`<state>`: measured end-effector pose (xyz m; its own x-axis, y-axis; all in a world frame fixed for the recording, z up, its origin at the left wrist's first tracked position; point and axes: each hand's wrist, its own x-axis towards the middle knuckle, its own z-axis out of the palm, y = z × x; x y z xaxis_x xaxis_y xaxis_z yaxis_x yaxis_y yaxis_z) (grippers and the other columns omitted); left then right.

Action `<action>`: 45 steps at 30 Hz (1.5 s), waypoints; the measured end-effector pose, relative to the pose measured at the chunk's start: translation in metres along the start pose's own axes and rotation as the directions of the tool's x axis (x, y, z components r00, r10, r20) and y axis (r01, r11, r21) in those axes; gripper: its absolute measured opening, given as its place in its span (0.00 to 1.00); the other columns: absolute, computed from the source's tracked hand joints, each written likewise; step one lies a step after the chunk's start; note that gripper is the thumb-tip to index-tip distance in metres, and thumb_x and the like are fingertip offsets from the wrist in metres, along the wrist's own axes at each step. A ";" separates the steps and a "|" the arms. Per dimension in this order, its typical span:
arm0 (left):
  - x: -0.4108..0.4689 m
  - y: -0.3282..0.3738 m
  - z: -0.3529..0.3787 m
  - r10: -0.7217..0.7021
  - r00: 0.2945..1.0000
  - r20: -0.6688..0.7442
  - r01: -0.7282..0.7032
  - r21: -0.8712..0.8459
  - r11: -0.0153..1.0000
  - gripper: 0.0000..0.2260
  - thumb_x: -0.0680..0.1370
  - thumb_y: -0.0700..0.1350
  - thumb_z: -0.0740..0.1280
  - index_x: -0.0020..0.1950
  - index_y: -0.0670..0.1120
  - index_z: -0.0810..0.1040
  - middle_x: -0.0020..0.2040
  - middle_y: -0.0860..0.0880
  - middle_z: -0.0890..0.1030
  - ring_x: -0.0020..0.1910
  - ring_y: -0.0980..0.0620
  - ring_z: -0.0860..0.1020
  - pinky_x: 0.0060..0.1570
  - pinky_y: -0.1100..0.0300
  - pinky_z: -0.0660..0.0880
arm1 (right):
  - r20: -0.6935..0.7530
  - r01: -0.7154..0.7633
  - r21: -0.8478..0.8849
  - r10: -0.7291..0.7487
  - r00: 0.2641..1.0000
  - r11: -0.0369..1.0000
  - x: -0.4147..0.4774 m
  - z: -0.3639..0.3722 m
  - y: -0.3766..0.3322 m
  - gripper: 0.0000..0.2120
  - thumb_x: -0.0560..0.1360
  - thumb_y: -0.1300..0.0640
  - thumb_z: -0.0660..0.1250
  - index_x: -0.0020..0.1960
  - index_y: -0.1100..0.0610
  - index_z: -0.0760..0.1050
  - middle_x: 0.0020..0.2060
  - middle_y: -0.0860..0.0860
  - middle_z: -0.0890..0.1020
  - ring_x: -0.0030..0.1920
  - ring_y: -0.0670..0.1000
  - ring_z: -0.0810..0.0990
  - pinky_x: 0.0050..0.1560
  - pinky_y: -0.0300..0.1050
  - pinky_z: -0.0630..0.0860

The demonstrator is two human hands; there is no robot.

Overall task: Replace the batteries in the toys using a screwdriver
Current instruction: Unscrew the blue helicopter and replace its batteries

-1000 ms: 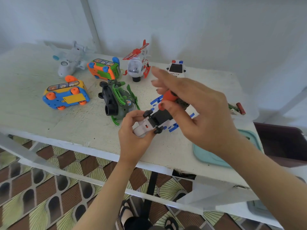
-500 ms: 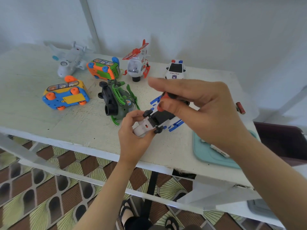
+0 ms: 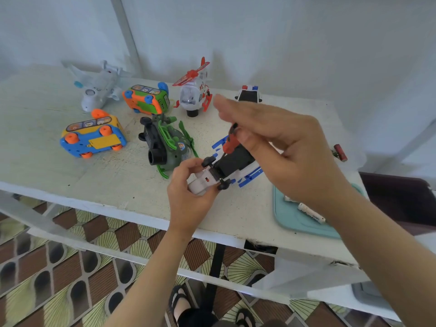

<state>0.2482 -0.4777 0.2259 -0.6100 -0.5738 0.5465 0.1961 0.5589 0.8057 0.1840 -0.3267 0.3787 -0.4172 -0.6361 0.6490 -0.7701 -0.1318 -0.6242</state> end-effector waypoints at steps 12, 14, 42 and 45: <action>0.000 -0.003 -0.001 0.017 1.000 0.005 -0.017 0.003 1.000 0.20 0.67 0.51 0.74 0.56 0.49 0.74 0.48 0.47 0.79 0.48 0.54 0.78 0.50 0.64 0.73 | -0.081 -0.076 0.131 0.087 0.993 0.989 -0.005 0.006 0.002 0.18 0.78 0.68 0.59 0.67 0.63 0.71 0.51 0.53 0.81 0.43 0.58 0.82 0.51 0.50 0.80; 0.000 -0.002 -0.001 0.020 1.000 0.003 -0.020 0.002 1.000 0.20 0.67 0.50 0.74 0.56 0.49 0.74 0.47 0.47 0.79 0.48 0.52 0.78 0.50 0.62 0.73 | -0.170 -0.089 0.191 0.122 0.978 0.978 -0.003 0.007 0.002 0.16 0.76 0.68 0.64 0.63 0.60 0.75 0.47 0.53 0.82 0.39 0.58 0.82 0.48 0.53 0.80; -0.001 -0.004 0.000 0.051 0.999 -0.019 -0.051 0.011 0.999 0.20 0.67 0.48 0.74 0.57 0.49 0.74 0.47 0.49 0.79 0.48 0.49 0.78 0.47 0.54 0.75 | -0.247 0.041 -0.230 -0.099 0.964 0.972 -0.004 0.009 0.009 0.14 0.76 0.61 0.67 0.61 0.61 0.78 0.51 0.56 0.80 0.47 0.48 0.78 0.55 0.34 0.71; -0.001 -0.003 0.000 0.066 0.998 -0.013 -0.066 0.017 0.998 0.20 0.67 0.48 0.75 0.57 0.49 0.75 0.47 0.50 0.79 0.47 0.49 0.78 0.48 0.60 0.74 | -0.129 0.016 -0.072 -0.026 0.991 0.997 -0.006 0.007 0.006 0.18 0.77 0.68 0.63 0.66 0.63 0.72 0.55 0.52 0.79 0.49 0.52 0.81 0.57 0.41 0.76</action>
<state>0.2477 -0.4788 0.2227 -0.5858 -0.5435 0.6013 0.2223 0.6057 0.7640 0.1847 -0.3292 0.3680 -0.4560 -0.5294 0.7154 -0.8094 -0.0874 -0.5807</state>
